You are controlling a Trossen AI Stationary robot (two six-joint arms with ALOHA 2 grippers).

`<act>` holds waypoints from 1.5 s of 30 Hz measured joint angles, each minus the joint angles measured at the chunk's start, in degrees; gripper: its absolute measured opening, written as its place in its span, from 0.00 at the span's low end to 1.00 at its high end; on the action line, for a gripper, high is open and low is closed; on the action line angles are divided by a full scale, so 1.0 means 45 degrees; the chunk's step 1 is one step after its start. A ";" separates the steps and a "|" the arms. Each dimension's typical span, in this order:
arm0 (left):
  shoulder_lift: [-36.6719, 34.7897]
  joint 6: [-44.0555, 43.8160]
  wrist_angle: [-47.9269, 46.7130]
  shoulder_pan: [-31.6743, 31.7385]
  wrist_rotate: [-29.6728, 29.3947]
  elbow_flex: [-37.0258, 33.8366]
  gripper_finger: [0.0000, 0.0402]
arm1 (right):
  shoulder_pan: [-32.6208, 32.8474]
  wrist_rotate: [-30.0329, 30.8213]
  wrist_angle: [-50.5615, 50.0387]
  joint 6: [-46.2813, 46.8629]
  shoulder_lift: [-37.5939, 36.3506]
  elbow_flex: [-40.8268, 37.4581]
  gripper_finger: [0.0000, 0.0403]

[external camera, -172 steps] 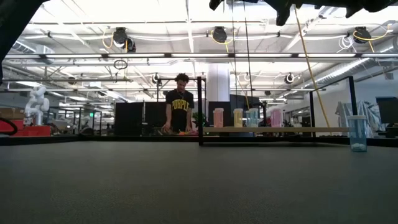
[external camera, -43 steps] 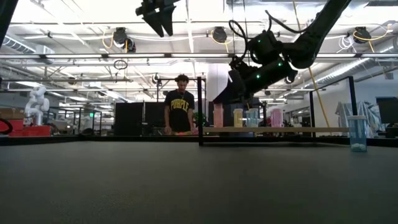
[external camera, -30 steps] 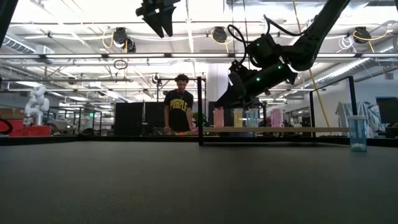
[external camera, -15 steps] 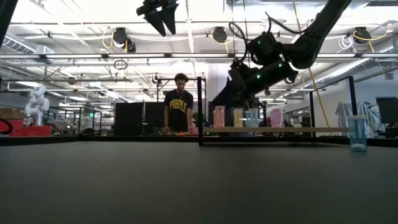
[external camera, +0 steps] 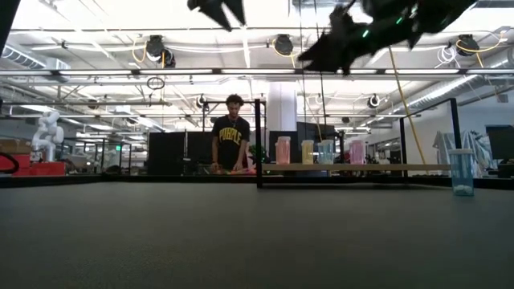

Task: Pick and place medicine bottles onto shelf by color
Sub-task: Put the yellow pill bottle aligned with the other yellow pill bottles on the shelf

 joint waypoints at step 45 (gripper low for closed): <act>0.5909 -0.5533 1.1650 -0.4790 0.3298 -0.0855 0.60 | 1.0094 -0.2090 -1.1686 0.5747 -0.7766 -0.2149 0.49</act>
